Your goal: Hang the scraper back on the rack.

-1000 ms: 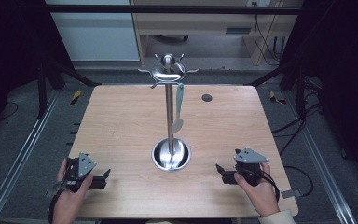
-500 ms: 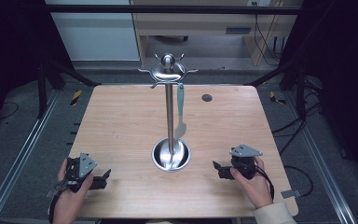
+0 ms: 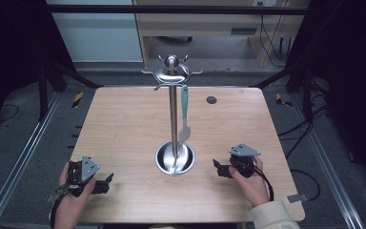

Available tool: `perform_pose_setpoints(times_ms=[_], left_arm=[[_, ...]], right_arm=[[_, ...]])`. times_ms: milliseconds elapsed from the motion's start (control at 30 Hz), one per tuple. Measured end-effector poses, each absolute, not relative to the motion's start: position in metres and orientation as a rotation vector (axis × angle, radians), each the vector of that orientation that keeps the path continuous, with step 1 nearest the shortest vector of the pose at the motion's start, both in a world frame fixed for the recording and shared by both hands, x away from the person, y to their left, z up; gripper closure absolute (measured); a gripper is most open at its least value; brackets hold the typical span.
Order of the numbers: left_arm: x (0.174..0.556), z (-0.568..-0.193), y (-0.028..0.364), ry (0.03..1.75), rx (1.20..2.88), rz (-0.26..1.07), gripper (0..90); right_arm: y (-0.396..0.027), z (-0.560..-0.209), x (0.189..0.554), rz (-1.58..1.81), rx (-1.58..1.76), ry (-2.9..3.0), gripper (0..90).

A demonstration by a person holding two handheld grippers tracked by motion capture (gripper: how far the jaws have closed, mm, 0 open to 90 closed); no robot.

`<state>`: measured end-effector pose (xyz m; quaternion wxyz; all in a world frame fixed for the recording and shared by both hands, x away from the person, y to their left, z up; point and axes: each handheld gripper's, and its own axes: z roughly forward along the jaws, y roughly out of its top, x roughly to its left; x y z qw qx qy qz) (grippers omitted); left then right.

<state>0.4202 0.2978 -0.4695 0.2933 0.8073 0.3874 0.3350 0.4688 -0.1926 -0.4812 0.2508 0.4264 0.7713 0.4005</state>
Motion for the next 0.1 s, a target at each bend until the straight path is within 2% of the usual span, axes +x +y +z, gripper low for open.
perform_pose_setpoints(times_ms=[100], left_arm=[[0.4209, -0.4692, 0.2969, 1.029, 2.150, 0.894, 2.7]], right_arm=[[-0.1941, -0.4797, 0.4638, 1.075, 1.144, 2.086, 12.4]])
